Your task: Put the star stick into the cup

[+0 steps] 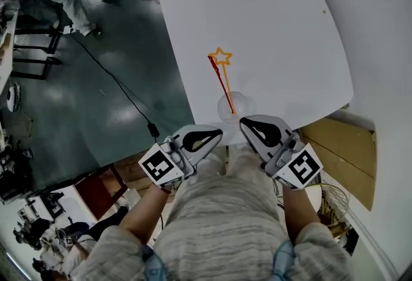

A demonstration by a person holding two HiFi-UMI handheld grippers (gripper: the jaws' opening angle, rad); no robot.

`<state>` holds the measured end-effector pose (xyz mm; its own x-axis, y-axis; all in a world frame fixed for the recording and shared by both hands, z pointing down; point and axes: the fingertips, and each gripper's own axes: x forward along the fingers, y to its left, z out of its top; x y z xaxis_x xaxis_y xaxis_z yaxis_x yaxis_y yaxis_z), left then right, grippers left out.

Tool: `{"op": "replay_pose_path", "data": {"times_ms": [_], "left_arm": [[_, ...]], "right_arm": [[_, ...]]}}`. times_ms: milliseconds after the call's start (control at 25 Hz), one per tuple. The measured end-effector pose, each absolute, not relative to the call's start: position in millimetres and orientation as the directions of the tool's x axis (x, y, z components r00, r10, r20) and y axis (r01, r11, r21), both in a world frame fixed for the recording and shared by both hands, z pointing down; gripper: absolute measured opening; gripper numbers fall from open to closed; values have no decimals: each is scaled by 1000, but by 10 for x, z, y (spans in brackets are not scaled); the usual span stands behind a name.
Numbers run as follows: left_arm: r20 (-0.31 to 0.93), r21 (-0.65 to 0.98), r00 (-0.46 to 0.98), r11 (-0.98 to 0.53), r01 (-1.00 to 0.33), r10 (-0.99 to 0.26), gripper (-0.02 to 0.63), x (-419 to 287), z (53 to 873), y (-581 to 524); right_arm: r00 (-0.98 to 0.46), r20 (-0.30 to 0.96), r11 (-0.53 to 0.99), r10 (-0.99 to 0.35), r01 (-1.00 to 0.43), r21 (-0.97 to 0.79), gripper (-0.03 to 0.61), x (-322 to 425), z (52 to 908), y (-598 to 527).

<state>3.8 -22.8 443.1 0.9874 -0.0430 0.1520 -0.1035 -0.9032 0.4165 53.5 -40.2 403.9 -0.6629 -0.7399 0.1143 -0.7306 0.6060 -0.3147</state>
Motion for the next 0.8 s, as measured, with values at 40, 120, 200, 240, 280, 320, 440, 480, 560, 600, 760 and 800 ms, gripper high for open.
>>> {"op": "replay_pose_path", "data": {"times_ms": [40, 120, 200, 240, 280, 320, 440, 480, 560, 600, 760, 800], "left_arm": [[150, 408, 987, -907, -107, -50, 14, 38, 4412, -240], [137, 397, 989, -911, -107, -56, 14, 47, 4360, -259], [123, 398, 991, -911, -106, -62, 14, 45, 4306, -279], [117, 399, 991, -911, -107, -65, 14, 40, 4282, -289], [113, 400, 991, -910, -108, -68, 14, 36, 4262, -298], [110, 400, 991, -910, -109, -70, 14, 34, 4245, -303], [100, 397, 992, -912, -107, -72, 14, 37, 4205, -298], [99, 396, 992, -912, -107, -73, 14, 38, 4194, -294], [96, 395, 992, -912, -109, -77, 14, 38, 4172, -287], [94, 394, 992, -912, -110, -79, 14, 37, 4158, -286], [84, 395, 993, -912, -107, -80, 14, 48, 4109, -265], [84, 394, 993, -913, -105, -78, 14, 55, 4106, -257]], "right_arm": [[-662, 121, 604, -740, -732, -316, 9, 532, 4038, -387], [-656, 133, 600, -743, -741, -303, 9, 536, 4029, -371], [-653, 134, 602, -745, -746, -287, 9, 525, 3987, -377], [-655, 138, 605, -743, -746, -279, 8, 512, 3967, -378], [-657, 141, 610, -740, -745, -269, 9, 498, 3947, -378], [-660, 144, 615, -738, -744, -259, 8, 488, 3929, -379], [-659, 168, 613, -733, -748, -256, 9, 488, 3929, -368], [-660, 172, 614, -732, -747, -254, 9, 489, 3924, -364], [-663, 173, 619, -729, -745, -246, 8, 484, 3892, -362], [-664, 173, 622, -728, -745, -241, 9, 482, 3871, -362], [-667, 180, 629, -723, -743, -229, 8, 476, 3826, -348], [-669, 183, 631, -720, -741, -230, 8, 475, 3829, -342]]}}
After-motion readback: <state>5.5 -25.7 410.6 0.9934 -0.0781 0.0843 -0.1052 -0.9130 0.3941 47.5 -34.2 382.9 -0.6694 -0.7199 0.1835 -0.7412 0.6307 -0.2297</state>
